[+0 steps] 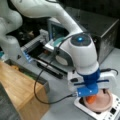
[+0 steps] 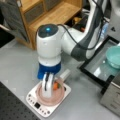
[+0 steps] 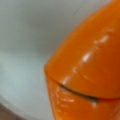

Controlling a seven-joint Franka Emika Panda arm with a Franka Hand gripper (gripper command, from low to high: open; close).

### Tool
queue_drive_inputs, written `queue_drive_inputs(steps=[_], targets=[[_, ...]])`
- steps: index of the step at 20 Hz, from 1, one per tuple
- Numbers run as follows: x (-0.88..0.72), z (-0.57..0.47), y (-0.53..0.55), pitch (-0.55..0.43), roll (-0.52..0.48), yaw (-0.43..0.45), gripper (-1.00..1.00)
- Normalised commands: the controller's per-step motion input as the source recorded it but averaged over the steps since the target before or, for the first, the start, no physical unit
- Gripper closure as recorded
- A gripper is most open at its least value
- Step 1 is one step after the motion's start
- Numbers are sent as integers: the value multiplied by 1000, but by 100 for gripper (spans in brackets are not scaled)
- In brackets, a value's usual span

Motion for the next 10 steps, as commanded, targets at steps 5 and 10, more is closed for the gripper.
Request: queue_drive_inputs(steps=[5,10], targets=[[420,175,89,239,-303,37,100],[436,167,100,261,-310,30,100]])
